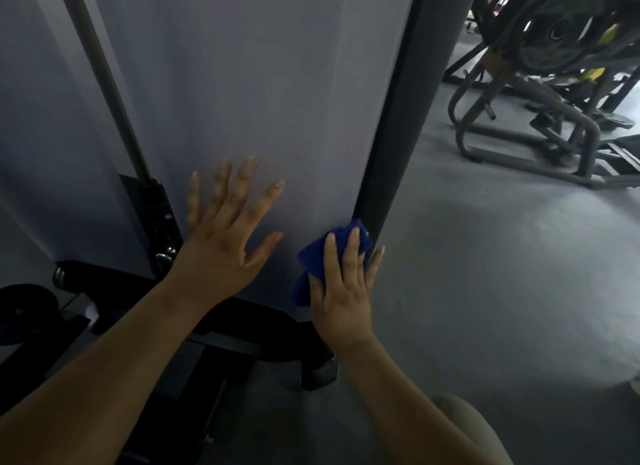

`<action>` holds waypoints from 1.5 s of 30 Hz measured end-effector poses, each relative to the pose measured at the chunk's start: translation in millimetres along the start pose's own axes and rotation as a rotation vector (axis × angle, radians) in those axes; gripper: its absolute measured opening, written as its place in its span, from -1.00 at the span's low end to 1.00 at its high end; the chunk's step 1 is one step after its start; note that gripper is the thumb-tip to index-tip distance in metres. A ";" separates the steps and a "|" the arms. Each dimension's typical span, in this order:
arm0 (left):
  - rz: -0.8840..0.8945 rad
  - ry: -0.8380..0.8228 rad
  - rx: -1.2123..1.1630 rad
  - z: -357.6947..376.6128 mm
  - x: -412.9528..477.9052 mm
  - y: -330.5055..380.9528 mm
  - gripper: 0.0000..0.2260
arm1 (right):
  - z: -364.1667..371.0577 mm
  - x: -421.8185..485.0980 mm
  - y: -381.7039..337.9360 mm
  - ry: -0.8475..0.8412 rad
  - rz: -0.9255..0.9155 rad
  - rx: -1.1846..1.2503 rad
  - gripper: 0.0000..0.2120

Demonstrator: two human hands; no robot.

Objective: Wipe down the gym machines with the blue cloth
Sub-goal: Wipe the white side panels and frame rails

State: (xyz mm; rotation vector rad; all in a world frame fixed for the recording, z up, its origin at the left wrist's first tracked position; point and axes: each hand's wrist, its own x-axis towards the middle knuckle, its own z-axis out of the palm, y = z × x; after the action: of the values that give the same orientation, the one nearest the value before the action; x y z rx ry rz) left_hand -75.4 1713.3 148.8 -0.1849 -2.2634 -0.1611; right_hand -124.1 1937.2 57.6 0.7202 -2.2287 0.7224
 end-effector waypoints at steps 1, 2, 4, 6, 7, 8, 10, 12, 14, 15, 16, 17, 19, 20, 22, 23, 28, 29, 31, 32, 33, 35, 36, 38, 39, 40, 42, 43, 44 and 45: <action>-0.005 -0.001 -0.009 -1.0 -0.1 -0.4 -0.31 | 5.8 -12.9 2.1 -0.021 0.030 0.003 -0.25; -0.009 -0.002 -0.014 -1.2 -0.7 -0.6 -0.32 | 10.7 -27.5 4.2 -0.047 0.060 0.009 -0.24; -0.016 -0.008 -0.012 -1.6 -2.1 -0.5 -0.32 | 14.3 -44.7 8.4 -0.096 0.110 0.009 -0.25; -0.016 -0.013 -0.003 -3.0 -2.0 -1.0 -0.32 | 9.4 -33.5 4.5 -0.089 0.157 0.020 -0.26; -0.013 -0.018 -0.003 -4.0 -1.7 -1.2 -0.33 | 4.5 -21.3 -0.2 -0.069 0.188 0.033 -0.26; -0.010 -0.025 -0.005 -4.6 -1.4 -1.8 -0.33 | 0.7 -9.3 -3.7 -0.047 0.217 0.042 -0.26; -0.014 -0.038 -0.011 -5.5 -0.8 -2.9 -0.34 | -2.3 3.6 -5.7 -0.019 0.242 0.036 -0.26; -0.019 -0.043 -0.013 -7.0 -0.8 -1.8 -0.34 | 1.6 -8.4 -1.7 -0.022 0.226 0.014 -0.25; -0.017 -0.043 -0.013 -7.0 -2.0 -1.5 -0.34 | 11.7 -34.8 2.6 -0.060 0.242 0.006 -0.25; -0.013 -0.045 -0.013 -7.0 -2.7 -2.2 -0.34 | 16.2 -45.5 3.5 -0.080 0.260 0.011 -0.25; -0.007 -0.046 -0.011 -7.3 -3.2 -3.0 -0.33 | 18.7 -49.4 1.7 -0.090 0.271 0.024 -0.25; -0.004 -0.044 -0.006 -7.6 -3.1 -4.2 -0.33 | 18.2 -44.5 -3.5 -0.085 0.273 0.044 -0.26; -0.003 -0.049 0.000 -8.6 -2.8 -5.3 -0.33 | 8.9 -19.0 -20.2 -0.032 0.257 0.100 -0.26; 0.000 -0.053 -0.001 -9.3 -2.0 -5.7 -0.33 | 2.8 -5.0 -28.9 0.008 0.238 0.125 -0.27; 0.005 -0.057 0.001 -11.6 -0.5 -7.9 -0.34 | -4.1 14.4 -39.2 0.085 0.189 0.142 -0.27; 0.005 -0.056 0.004 -13.3 -0.3 -9.8 -0.35 | -3.8 16.8 -38.1 0.104 0.160 0.127 -0.26; -0.014 -0.052 0.014 -17.6 -1.3 -17.0 -0.36 | 25.2 -26.0 -10.7 0.029 0.036 -0.040 -0.23; -0.015 -0.056 0.008 -17.8 -1.8 -16.6 -0.36 | 25.4 -28.9 -5.9 0.016 -0.005 -0.069 -0.25; -0.004 -0.059 0.013 -19.1 -1.9 -16.5 -0.36 | 16.3 -16.5 -4.0 0.038 -0.154 -0.147 -0.29; 0.008 -0.060 0.028 -20.5 -2.2 -17.2 -0.38 | 9.4 -4.6 -6.0 0.061 -0.232 -0.182 -0.29; 0.018 -0.056 0.043 -21.7 -2.1 -18.9 -0.39 | 3.0 8.5 -8.6 0.077 -0.297 -0.205 -0.27; -0.007 -0.025 0.056 -24.0 0.4 -26.6 -0.43 | -3.6 30.3 -12.6 0.061 -0.399 -0.258 -0.20; -0.046 -0.011 0.052 -26.5 2.0 -30.8 -0.45 | -3.4 34.8 -11.3 0.031 -0.464 -0.298 -0.18; -0.127 0.003 0.037 -32.2 3.9 -37.8 -0.48 | -0.4 31.3 -1.1 -0.056 -0.649 -0.354 -0.27; -0.147 0.006 0.034 -34.6 4.0 -40.2 -0.49 | 1.6 26.6 5.8 -0.111 -0.748 -0.352 -0.36; -0.150 0.002 0.032 -36.2 3.5 -41.5 -0.49 | 1.7 23.2 10.4 -0.164 -0.818 -0.337 -0.44; -0.145 -0.014 0.014 -36.8 3.2 -41.3 -0.48 | -0.8 24.7 7.3 -0.199 -0.858 -0.326 -0.53; -0.150 -0.021 -0.003 -36.7 3.3 -40.2 -0.47 | -2.6 28.8 1.0 -0.177 -0.848 -0.329 -0.53; -0.159 -0.027 -0.020 -36.3 3.5 -38.8 -0.46 | -3.1 33.2 -5.3 -0.152 -0.836 -0.329 -0.52; -0.169 -0.033 -0.034 -36.0 3.7 -37.4 -0.45 | -3.3 36.3 -11.1 -0.134 -0.823 -0.322 -0.52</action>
State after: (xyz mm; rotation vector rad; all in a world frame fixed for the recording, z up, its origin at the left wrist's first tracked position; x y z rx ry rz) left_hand -57.9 1670.5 172.7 -0.0141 -2.3092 -0.2871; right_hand -137.8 1921.3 89.4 1.4031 -1.8354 -0.0901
